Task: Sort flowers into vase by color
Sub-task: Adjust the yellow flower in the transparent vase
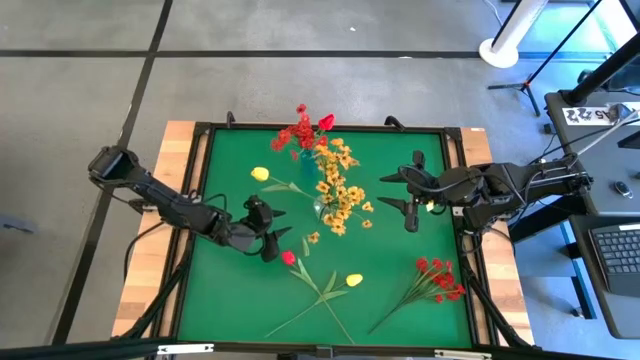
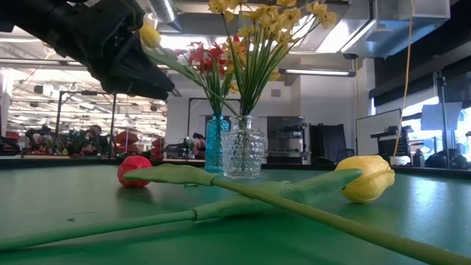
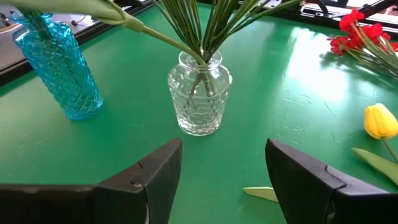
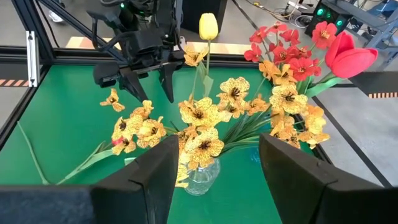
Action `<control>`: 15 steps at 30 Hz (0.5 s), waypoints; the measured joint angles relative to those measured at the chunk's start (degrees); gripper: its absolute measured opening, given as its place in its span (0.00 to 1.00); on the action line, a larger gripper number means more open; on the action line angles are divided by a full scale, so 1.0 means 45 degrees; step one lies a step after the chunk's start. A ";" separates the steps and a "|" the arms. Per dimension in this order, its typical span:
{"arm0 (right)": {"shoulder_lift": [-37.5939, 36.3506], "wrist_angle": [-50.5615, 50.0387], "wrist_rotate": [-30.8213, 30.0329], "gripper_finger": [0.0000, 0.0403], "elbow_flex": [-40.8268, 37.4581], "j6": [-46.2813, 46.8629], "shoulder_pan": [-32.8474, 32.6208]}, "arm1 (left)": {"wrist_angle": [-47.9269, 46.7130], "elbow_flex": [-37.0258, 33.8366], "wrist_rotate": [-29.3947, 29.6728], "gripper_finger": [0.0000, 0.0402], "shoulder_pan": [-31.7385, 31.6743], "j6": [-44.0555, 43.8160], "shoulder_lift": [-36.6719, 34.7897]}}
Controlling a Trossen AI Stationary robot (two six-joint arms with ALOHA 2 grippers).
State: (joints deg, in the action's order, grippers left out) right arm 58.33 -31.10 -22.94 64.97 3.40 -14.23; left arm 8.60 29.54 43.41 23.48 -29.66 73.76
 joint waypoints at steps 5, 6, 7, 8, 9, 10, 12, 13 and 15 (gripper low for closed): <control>-0.0151 -0.0100 -0.0010 0.55 0.0000 0.0039 0.0002 | -0.0054 0.0000 -0.0034 0.56 0.0291 -0.0064 0.0000; -0.0228 -0.0128 -0.0015 0.55 0.0000 0.0158 -0.0002 | -0.0070 0.0000 -0.0042 0.56 0.0378 -0.0071 -0.0007; -0.0326 -0.0142 -0.0015 0.55 0.0000 0.0260 -0.0001 | -0.0152 0.0000 -0.0060 0.56 0.0470 -0.0093 -0.0070; -0.0434 -0.0245 -0.0015 0.55 0.0000 0.0379 0.0001 | -0.0193 0.0000 -0.0056 0.56 0.0555 -0.0186 -0.0132; -0.0526 -0.0358 -0.0019 0.55 0.0000 0.0513 0.0000 | -0.0205 0.0000 -0.0056 0.56 0.0610 -0.0315 -0.0200; -0.0618 -0.0409 -0.0024 0.55 0.0000 0.0627 -0.0002 | -0.0326 0.0000 -0.0061 0.56 0.0668 -0.0398 -0.0299; -0.0845 -0.0690 -0.0024 0.55 0.0000 0.0959 -0.0002 | -0.0552 -0.0005 -0.0037 0.56 0.0771 -0.0600 -0.0502; -0.0944 -0.0840 -0.0032 0.55 0.0000 0.1191 0.0002 | -0.0545 -0.0003 0.0033 0.56 0.0782 -0.0647 -0.0591; -0.1067 -0.1057 -0.0039 0.55 0.0000 0.1565 0.0002 | -0.0626 -0.0005 0.0290 0.55 0.0787 -0.0656 -0.0751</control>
State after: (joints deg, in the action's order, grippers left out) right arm 53.53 -35.86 -23.11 64.97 10.44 -14.22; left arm 5.78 29.52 44.71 27.02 -32.61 70.38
